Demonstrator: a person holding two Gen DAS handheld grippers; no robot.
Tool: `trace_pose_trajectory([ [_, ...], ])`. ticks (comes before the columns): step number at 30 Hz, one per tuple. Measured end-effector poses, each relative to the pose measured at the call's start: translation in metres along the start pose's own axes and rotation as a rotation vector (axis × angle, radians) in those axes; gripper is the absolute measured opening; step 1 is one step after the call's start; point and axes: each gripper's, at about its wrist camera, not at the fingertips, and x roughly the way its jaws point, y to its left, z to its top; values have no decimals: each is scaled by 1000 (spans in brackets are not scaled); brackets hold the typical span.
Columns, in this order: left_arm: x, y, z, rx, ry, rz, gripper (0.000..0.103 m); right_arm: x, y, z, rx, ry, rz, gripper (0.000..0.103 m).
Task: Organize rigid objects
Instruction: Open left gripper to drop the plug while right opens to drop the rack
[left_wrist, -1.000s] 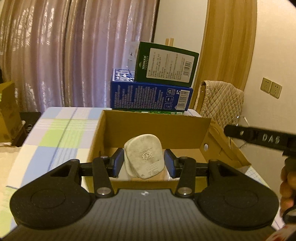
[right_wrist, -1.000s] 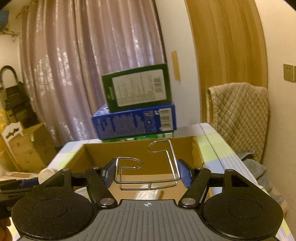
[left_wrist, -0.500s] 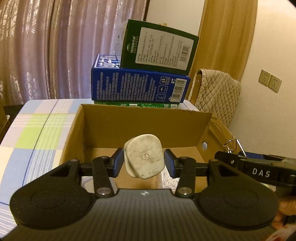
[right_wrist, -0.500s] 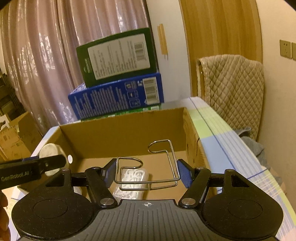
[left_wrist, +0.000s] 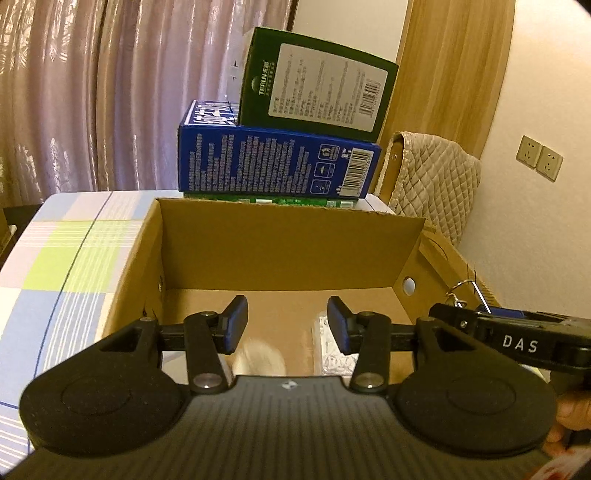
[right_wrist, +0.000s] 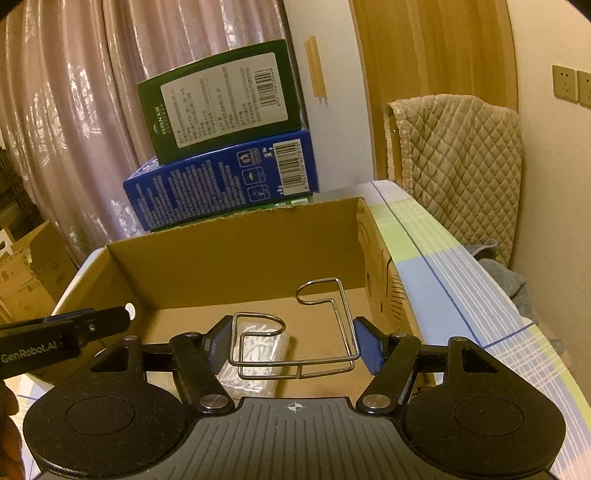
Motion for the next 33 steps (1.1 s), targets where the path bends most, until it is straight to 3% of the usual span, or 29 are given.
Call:
trace_pose_trajectory([
  [25,-6,3,3,-24,-12,6,42,2,-4,-2,10,-2,-19,65],
  [33,-7,3,2,-22,-14,7,42,0,0,-2,-11,-39,-4,66],
])
